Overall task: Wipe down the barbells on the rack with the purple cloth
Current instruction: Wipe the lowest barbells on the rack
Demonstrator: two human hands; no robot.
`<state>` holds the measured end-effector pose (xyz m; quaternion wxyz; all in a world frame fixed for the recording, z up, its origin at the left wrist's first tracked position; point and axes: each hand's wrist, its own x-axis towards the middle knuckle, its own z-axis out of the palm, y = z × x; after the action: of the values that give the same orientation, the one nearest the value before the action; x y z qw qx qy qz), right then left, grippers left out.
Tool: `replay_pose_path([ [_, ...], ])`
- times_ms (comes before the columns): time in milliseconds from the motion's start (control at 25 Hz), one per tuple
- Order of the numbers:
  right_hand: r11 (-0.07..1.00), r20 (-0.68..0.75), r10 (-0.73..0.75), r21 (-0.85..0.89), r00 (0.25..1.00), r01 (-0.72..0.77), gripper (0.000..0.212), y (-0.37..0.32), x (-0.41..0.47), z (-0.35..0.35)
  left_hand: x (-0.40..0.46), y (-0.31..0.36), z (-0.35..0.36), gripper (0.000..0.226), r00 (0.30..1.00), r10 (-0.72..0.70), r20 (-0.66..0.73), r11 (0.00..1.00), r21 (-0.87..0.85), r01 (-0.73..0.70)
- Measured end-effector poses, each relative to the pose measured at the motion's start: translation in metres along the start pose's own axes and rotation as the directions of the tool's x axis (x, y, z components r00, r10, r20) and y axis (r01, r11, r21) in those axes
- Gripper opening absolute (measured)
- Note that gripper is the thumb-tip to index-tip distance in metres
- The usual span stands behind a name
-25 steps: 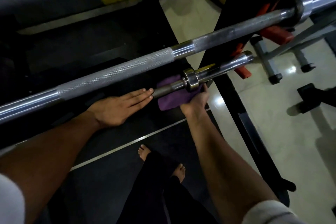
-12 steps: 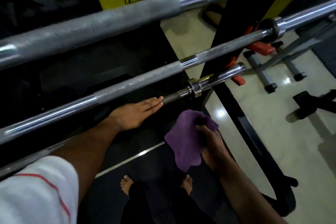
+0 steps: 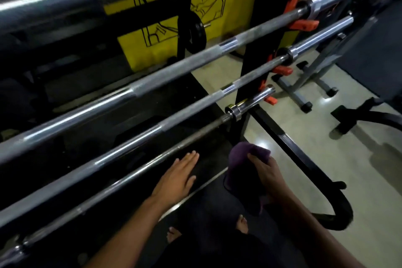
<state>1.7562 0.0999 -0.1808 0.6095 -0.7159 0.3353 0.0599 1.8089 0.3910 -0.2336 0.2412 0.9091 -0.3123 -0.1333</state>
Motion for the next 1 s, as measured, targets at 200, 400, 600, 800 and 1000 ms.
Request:
replay_pose_path([
  [200,0.970,-0.034,-0.076,-0.234,0.997,0.066,0.026,-0.003,-0.022,0.011,-0.026,-0.037,-0.074,0.046,0.958,0.225,-0.179,0.966,0.169,-0.195],
  [400,0.759,-0.036,-0.483,-0.516,0.875,0.398,0.029,-0.026,0.012,0.031,0.016,-0.057,-0.127,0.054,0.953,0.299,-0.059,0.908,0.326,-0.265],
  [600,0.390,0.214,-0.457,-0.824,0.864,0.410,0.068,-0.003,0.107,0.115,0.072,-0.051,-0.145,0.058,0.958,0.283,0.046,0.909,0.307,-0.283],
  [800,0.339,0.361,-0.276,-0.830,0.891,0.442,0.080,0.042,0.170,0.150,0.128,-0.033,-0.124,0.060,0.945,0.299,0.132,0.928,0.192,-0.320],
  [1000,0.315,0.417,-0.415,-0.768,0.808,0.558,0.067,0.042,0.113,0.195,0.132,-0.043,-0.121,0.064,0.942,0.321,0.095,0.938,0.103,-0.330],
])
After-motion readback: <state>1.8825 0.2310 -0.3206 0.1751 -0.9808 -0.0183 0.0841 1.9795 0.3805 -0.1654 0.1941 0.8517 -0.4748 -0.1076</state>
